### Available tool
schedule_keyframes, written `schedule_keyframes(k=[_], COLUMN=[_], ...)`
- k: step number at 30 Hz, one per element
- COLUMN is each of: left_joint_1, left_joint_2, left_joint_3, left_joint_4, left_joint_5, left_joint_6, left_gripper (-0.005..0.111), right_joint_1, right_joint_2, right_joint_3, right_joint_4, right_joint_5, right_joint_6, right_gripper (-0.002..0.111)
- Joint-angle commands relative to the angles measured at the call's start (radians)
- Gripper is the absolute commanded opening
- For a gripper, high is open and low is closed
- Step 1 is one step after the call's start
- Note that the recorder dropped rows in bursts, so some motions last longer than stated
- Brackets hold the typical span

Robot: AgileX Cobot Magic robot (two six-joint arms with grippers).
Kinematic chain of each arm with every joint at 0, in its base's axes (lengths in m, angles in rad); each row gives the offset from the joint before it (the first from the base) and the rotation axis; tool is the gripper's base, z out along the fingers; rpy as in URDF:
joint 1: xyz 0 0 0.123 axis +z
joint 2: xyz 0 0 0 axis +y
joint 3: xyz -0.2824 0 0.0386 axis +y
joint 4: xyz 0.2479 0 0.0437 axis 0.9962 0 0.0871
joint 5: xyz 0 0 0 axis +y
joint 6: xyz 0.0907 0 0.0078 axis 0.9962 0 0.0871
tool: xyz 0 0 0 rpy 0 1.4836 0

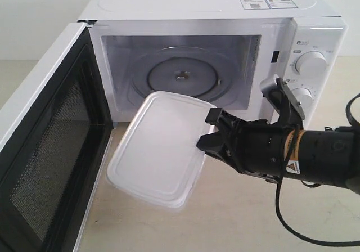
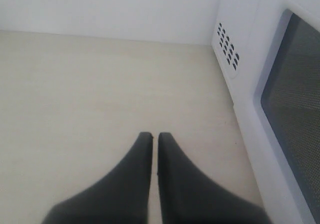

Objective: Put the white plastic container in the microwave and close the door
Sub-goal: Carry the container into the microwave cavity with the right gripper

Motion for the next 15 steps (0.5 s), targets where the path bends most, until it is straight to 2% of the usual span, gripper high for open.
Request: schedule_keyframes(k=[1,6,15], left_joint_1=[0.001,0.001,0.001], left_joint_2=[-0.003,-0.003,-0.003], left_joint_3=[0.003,0.003,0.003], left_joint_4=[-0.003,-0.003,-0.003], left_joint_5=[-0.003,-0.003,-0.003], left_joint_6=[-0.007,-0.007,-0.007], left_gripper=[0.004,0.004,0.004], right_joint_1=[0.0,0.0,0.0], right_joint_2=[-0.035,-0.028,0.042], right_joint_3=[0.033,0.033,0.022], right_joint_4=[0.145,0.476,0.59], right_joint_5=[-0.077,-0.119,-0.209], right_joint_6=[-0.085,-0.248,-0.305], right_gripper=[0.0,0.0,0.0])
